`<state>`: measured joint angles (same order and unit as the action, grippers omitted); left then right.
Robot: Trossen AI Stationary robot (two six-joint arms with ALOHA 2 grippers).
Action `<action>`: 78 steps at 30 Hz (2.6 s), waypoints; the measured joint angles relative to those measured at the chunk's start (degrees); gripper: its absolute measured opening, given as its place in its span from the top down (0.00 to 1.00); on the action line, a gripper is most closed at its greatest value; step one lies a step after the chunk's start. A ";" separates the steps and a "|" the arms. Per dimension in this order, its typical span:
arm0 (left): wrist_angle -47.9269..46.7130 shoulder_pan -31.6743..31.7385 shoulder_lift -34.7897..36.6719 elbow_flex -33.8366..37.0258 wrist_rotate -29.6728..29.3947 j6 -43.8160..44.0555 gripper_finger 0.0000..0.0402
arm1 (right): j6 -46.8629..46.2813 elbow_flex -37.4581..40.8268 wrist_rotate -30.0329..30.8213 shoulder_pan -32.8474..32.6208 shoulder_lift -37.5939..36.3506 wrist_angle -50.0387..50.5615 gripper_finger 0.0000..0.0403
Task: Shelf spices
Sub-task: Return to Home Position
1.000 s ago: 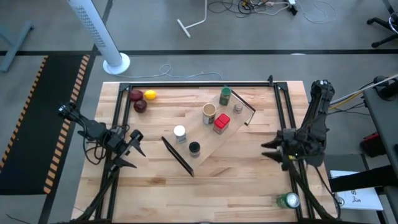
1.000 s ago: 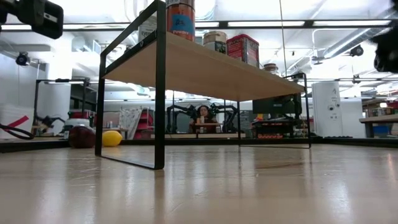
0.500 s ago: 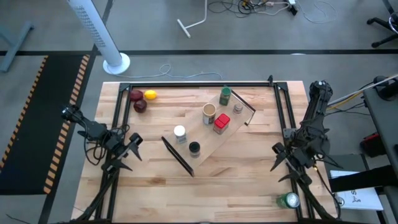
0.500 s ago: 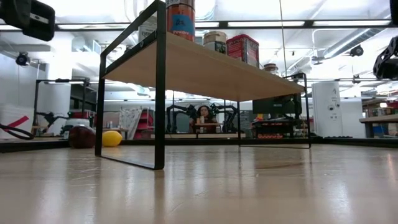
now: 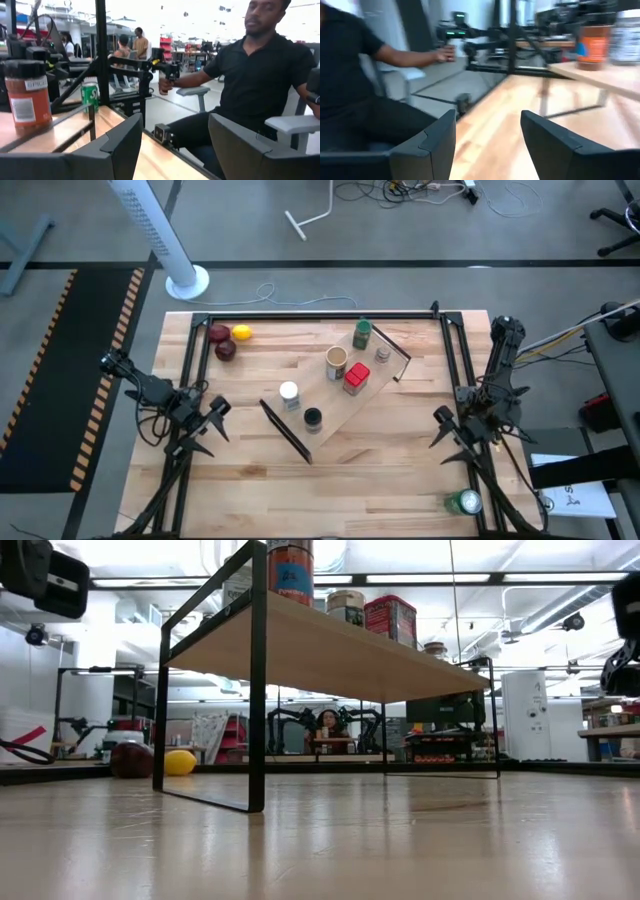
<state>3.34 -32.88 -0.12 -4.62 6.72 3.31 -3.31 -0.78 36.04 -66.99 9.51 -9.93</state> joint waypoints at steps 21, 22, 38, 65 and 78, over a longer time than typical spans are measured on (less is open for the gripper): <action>-0.37 0.00 -7.81 0.00 -0.13 0.22 0.40 | -1.66 0.07 4.36 0.01 1.54 5.19 0.51; -0.34 0.00 -8.25 0.00 -0.13 0.22 0.40 | -1.64 0.07 4.36 0.01 1.51 5.19 0.51; -1.86 0.19 0.08 4.02 -5.77 0.40 0.45 | -1.64 0.11 4.09 1.41 -4.11 5.85 0.51; -2.34 0.26 0.13 4.07 -5.75 0.40 0.41 | -1.62 0.15 4.15 36.65 -9.46 6.07 0.51; -2.80 0.26 -1.52 3.83 -5.75 0.40 0.40 | -1.64 0.15 4.10 37.76 -8.97 6.11 0.51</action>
<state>0.53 -32.62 -1.65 -0.79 0.97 3.71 -4.95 -0.62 40.14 -29.23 0.55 -3.81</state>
